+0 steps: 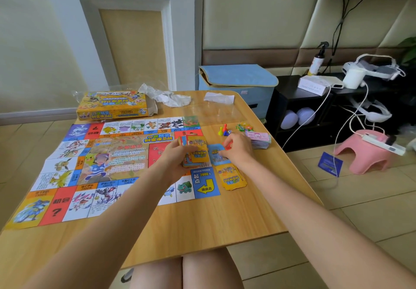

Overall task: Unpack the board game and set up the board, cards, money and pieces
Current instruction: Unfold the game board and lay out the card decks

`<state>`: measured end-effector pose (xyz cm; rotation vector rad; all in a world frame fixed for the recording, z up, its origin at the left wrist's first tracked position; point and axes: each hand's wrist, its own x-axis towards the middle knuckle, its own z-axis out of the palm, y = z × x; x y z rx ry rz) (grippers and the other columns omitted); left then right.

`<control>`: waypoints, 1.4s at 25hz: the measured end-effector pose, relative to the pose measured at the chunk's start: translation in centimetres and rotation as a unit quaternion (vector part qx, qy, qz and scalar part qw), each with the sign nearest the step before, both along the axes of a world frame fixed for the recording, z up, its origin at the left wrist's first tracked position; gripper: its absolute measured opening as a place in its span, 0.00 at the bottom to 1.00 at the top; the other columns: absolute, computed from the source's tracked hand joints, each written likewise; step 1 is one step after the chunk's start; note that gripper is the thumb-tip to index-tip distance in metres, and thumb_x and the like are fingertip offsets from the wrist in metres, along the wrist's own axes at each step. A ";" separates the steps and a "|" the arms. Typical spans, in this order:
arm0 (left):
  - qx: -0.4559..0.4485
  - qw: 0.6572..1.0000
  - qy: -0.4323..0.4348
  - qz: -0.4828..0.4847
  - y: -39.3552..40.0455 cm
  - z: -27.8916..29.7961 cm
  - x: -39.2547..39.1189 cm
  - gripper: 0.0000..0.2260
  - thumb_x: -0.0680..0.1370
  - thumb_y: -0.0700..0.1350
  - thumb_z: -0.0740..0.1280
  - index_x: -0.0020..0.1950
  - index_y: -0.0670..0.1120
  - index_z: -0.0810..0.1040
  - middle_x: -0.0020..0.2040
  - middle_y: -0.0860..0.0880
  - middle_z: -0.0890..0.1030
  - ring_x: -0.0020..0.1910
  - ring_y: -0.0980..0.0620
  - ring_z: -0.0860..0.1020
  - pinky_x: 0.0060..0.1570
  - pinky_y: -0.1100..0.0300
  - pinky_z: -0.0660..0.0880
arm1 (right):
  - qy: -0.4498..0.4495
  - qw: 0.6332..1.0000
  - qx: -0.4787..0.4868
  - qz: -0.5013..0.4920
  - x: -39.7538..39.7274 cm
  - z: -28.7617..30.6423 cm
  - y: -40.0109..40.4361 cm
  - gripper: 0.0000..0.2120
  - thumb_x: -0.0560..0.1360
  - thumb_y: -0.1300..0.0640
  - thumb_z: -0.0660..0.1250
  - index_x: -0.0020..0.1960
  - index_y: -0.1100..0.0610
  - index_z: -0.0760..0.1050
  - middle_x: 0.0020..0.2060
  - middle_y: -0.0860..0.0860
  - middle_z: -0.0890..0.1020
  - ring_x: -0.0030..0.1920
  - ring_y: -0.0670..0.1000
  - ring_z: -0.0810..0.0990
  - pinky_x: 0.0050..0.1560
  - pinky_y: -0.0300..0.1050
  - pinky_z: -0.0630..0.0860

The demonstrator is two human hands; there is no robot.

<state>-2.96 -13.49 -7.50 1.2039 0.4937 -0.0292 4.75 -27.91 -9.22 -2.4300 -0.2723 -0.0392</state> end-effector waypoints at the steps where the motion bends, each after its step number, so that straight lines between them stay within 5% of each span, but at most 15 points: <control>1: 0.002 1.000 0.000 -0.003 -0.1 0.0 0.0 0.11 0.76 0.32 0.63 0.57 0.42 0.73 0.44 0.43 0.80 0.38 0.45 0.80 0.29 0.55 0.80 | 0.006 0.999 0.045 0.003 -0.2 0.4 0.1 0.07 0.70 0.59 0.74 0.45 0.60 0.77 0.50 0.55 0.78 0.51 0.52 0.76 0.48 0.43 0.71; 6: 0.009 0.999 -0.030 -0.036 -0.8 0.1 0.0 0.03 0.77 0.37 0.65 0.50 0.42 0.76 0.44 0.42 0.81 0.32 0.50 0.82 0.33 0.55 0.81 | 0.217 0.940 0.254 0.070 -1.8 2.8 0.1 0.20 0.69 0.56 0.74 0.57 0.62 0.73 0.39 0.52 0.77 0.34 0.47 0.73 0.31 0.37 0.70; 9: -0.004 0.997 -0.048 -0.058 -1.0 0.7 -0.4 0.06 0.78 0.38 0.63 0.53 0.39 0.75 0.45 0.42 0.82 0.38 0.47 0.82 0.43 0.51 0.80 | 0.214 0.931 0.296 0.027 -1.8 3.3 -0.7 0.18 0.70 0.63 0.73 0.57 0.63 0.73 0.33 0.51 0.73 0.29 0.46 0.68 0.24 0.33 0.66; 11: -0.001 0.999 -0.032 -0.030 -1.0 1.1 -0.7 0.02 0.78 0.36 0.62 0.48 0.41 0.74 0.41 0.44 0.81 0.38 0.47 0.81 0.40 0.54 0.80 | 0.215 0.919 0.329 -0.001 -1.5 3.9 -2.1 0.16 0.71 0.65 0.71 0.57 0.65 0.74 0.32 0.53 0.73 0.28 0.46 0.68 0.24 0.32 0.67; 15: 0.020 1.000 -0.008 -0.006 -1.2 0.9 -1.1 0.05 0.78 0.36 0.62 0.45 0.44 0.72 0.41 0.44 0.80 0.37 0.49 0.80 0.30 0.58 0.80 | 0.275 0.943 0.176 0.066 -2.4 4.4 -4.8 0.04 0.71 0.67 0.71 0.44 0.65 0.76 0.30 0.54 0.74 0.26 0.46 0.69 0.22 0.33 0.67; 22: 0.022 0.999 -0.013 -0.032 -2.1 0.3 -1.4 0.04 0.77 0.35 0.64 0.47 0.43 0.73 0.43 0.44 0.81 0.36 0.49 0.82 0.31 0.58 0.80 | 0.205 0.978 -0.007 0.032 -5.1 2.0 -4.9 0.17 0.67 0.59 0.76 0.49 0.58 0.70 0.33 0.51 0.75 0.26 0.46 0.71 0.25 0.38 0.68; 28: 0.015 0.998 -0.011 -0.067 -2.6 0.4 -1.5 0.05 0.76 0.36 0.66 0.51 0.40 0.75 0.43 0.43 0.80 0.31 0.51 0.82 0.28 0.61 0.78 | 0.242 0.936 0.250 0.056 -4.8 3.4 -4.3 0.15 0.74 0.55 0.69 0.52 0.66 0.76 0.34 0.53 0.77 0.28 0.47 0.73 0.23 0.35 0.68; 32: 0.002 0.997 -0.020 -0.073 -3.0 1.0 -1.1 0.03 0.79 0.37 0.62 0.51 0.39 0.75 0.43 0.43 0.80 0.31 0.50 0.82 0.29 0.59 0.80 | 0.169 0.951 0.258 -0.038 -3.5 3.3 -3.6 0.09 0.73 0.62 0.69 0.52 0.66 0.77 0.30 0.54 0.76 0.27 0.48 0.72 0.22 0.35 0.67; 35: 0.023 0.999 -0.011 -0.032 -2.4 0.9 -0.4 0.07 0.79 0.37 0.61 0.57 0.37 0.72 0.47 0.40 0.80 0.35 0.46 0.82 0.29 0.55 0.80 | 0.069 0.973 0.190 -0.113 -1.5 4.5 -4.5 0.09 0.72 0.61 0.70 0.51 0.62 0.76 0.41 0.54 0.77 0.39 0.51 0.77 0.39 0.44 0.77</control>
